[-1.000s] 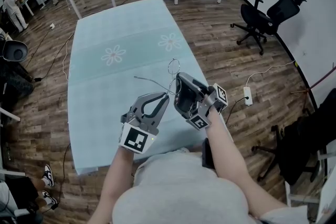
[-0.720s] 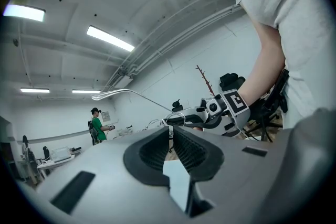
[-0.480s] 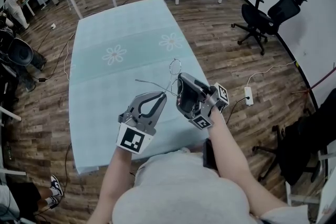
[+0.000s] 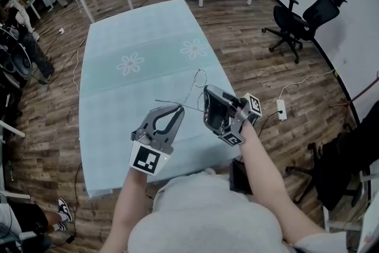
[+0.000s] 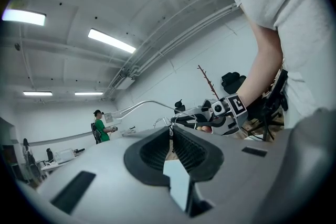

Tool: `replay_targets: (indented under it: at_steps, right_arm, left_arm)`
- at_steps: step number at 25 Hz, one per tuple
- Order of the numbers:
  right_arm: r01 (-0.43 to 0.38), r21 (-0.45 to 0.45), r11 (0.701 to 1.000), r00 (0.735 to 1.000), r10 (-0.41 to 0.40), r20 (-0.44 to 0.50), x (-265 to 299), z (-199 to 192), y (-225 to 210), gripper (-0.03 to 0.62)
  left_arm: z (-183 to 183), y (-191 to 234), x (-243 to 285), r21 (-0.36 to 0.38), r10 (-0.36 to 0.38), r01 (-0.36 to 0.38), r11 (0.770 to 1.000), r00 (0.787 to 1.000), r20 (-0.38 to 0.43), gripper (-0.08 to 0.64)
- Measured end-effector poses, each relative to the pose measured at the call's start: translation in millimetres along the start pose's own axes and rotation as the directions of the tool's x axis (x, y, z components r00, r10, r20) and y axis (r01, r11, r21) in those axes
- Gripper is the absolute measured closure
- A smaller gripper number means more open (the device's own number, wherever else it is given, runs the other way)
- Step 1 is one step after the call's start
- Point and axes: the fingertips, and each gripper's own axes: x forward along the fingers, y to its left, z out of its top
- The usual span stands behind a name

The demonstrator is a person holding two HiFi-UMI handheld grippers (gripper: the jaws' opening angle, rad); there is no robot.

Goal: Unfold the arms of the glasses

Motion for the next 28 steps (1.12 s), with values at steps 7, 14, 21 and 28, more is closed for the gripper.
replay_targets:
  at_steps: [7, 14, 21, 28]
  right_arm:
    - [-0.009, -0.049, 0.999, 0.996, 0.005, -0.086, -4.1, -3.8, 9.0, 0.581]
    - [0.012, -0.088, 0.996, 0.983, -0.027, -0.18, -13.1, -6.6, 18.1, 0.581]
    - [0.034, -0.116, 0.993, 0.959, -0.065, -0.275, -15.7, -15.3, 27.2, 0.581]
    - [0.054, -0.118, 0.992, 0.943, -0.09, -0.32, -14.9, -21.8, 25.8, 0.581]
  left_arm:
    - [0.3, 1.3, -1.9, 0.005, 0.0, 0.0, 1.0, 1.0, 0.008, 0.532]
    - [-0.7, -4.0, -2.0, 0.002, 0.006, -0.006, 1.0, 1.0, 0.011, 0.532]
    - [-0.5, -0.1, -5.5, -0.016, 0.02, -0.02, 1.0, 1.0, 0.013, 0.532]
    - [-2.9, 5.0, -10.0, -0.015, 0.012, -0.012, 1.0, 1.0, 0.012, 0.532]
